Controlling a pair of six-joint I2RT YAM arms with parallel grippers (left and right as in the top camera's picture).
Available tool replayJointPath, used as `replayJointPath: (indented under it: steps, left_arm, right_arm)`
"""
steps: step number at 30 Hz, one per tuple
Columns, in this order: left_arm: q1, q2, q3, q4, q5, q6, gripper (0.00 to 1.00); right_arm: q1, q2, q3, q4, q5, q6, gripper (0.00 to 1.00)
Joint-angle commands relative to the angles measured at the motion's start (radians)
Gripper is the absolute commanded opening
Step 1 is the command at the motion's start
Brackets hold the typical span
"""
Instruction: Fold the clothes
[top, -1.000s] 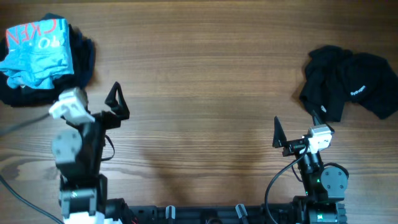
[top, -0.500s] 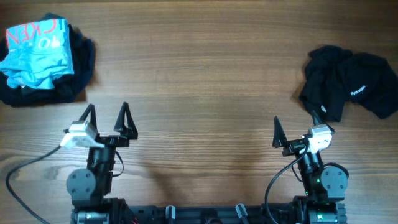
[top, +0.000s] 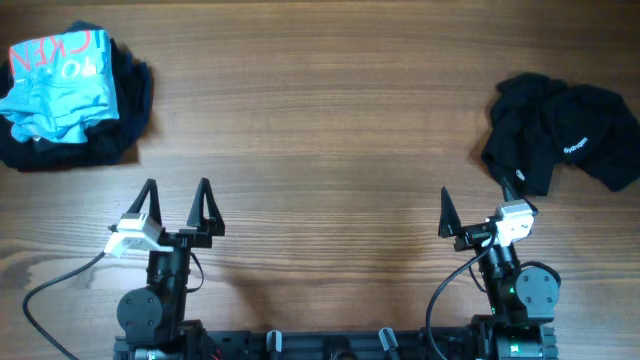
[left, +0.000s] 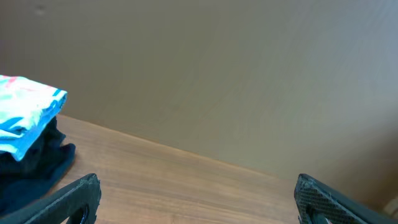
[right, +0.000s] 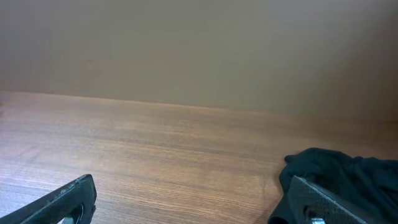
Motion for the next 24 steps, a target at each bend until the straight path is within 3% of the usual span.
replayJointPath:
  steps: [1, 10, 24]
  left_arm:
    - [-0.011, -0.014, -0.009, -0.018, -0.013, -0.012, 1.00]
    - [-0.011, -0.014, -0.009, -0.258, -0.011, -0.008, 1.00]
    - [0.002, -0.013, -0.009, -0.254, -0.010, -0.008, 1.00]
  right_arm:
    - [-0.006, -0.002, -0.002, 0.005, 0.010, 0.008, 1.00]
    - [-0.006, -0.002, -0.002, 0.005, 0.010, 0.008, 1.00]
    - [-0.006, -0.002, -0.002, 0.005, 0.010, 0.008, 1.00]
